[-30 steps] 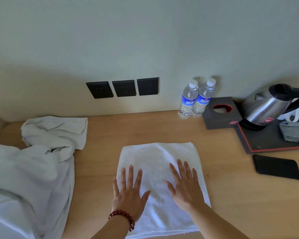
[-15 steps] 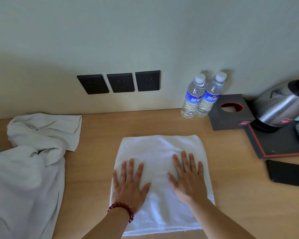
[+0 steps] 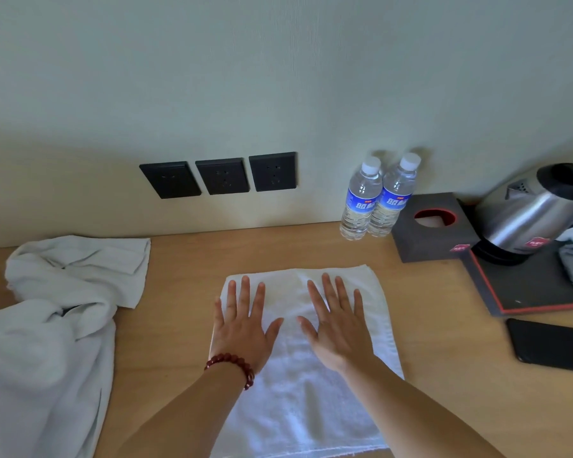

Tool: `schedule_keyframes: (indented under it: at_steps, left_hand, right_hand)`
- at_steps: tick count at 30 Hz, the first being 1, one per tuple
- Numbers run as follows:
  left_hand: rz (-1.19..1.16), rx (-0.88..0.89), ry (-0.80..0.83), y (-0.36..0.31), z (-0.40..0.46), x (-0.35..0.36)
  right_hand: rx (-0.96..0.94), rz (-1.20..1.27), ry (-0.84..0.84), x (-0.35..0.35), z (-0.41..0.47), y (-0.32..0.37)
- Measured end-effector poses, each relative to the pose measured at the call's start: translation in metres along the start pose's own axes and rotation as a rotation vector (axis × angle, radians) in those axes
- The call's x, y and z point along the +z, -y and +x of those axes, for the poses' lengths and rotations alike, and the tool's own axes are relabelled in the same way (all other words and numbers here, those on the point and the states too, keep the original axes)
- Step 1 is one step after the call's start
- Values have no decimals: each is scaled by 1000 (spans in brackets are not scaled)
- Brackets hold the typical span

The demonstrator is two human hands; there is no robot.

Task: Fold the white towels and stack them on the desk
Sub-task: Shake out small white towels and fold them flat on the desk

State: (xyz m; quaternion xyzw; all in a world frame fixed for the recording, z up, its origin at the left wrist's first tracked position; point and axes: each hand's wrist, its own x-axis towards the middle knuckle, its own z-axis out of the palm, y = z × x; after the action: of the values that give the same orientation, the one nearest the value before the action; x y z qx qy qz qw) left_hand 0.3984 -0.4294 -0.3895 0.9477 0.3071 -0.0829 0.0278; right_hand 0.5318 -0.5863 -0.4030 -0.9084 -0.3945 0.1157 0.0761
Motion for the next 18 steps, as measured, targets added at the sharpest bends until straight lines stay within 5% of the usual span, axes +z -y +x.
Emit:
schedule_keyframes:
  at_steps: [6, 18]
  left_hand:
    - [-33, -46, 156, 6, 24, 13]
    - [-67, -154, 159, 15, 37, 13]
  right_hand:
    - [69, -55, 66, 7, 25, -21]
    - [222, -84, 60, 0, 36, -64]
